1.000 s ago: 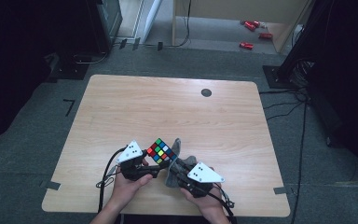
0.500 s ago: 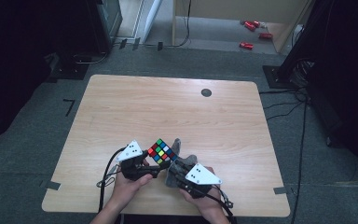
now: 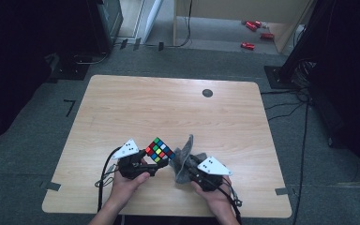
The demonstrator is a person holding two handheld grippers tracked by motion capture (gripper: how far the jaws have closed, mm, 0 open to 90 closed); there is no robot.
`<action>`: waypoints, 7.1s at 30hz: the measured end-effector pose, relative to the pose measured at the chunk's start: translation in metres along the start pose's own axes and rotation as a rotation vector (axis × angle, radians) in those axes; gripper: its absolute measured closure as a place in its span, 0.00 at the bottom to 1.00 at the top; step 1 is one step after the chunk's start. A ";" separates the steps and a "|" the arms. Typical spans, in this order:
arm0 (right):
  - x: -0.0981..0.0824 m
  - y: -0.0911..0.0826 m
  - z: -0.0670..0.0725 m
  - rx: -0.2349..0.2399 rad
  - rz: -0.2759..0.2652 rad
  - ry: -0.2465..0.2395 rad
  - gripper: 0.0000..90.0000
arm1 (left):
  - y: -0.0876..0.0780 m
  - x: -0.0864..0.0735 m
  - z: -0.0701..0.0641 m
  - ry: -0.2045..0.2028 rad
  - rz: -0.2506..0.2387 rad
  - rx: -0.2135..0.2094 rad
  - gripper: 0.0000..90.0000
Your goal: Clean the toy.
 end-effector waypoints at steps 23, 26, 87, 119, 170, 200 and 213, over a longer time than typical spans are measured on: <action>0.014 0.008 0.039 0.131 -0.106 -0.158 0.16 | 0.002 0.003 0.002 -0.067 0.039 -0.031 0.39; 0.013 0.015 0.045 0.094 -0.112 -0.203 0.16 | 0.006 0.002 -0.007 -0.062 0.067 -0.065 0.39; 0.026 -0.001 0.037 0.253 -0.010 0.209 0.38 | 0.021 -0.026 -0.038 0.655 -0.209 0.142 0.21; 0.008 0.000 -0.001 0.130 -0.002 0.049 0.31 | -0.006 -0.009 0.017 0.257 -0.123 0.142 0.38; 0.039 -0.020 0.029 0.237 -0.128 0.056 0.82 | 0.009 -0.024 -0.036 0.454 -0.056 0.035 0.38; 0.028 -0.019 0.015 0.133 -0.085 0.141 0.84 | 0.014 -0.024 -0.031 0.417 -0.033 0.045 0.38; 0.018 -0.020 0.011 0.045 -0.092 0.187 0.86 | 0.021 -0.027 -0.035 0.407 0.001 0.020 0.38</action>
Point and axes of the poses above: each handheld gripper's, and its own axes: y roughly forward along the jaws, x roughly out of its top, z roughly to its left, the point moved 5 cm from there along y, roughly forward along the jaws, and after that the axes turned 14 degrees about x, right-handed, at the moved point
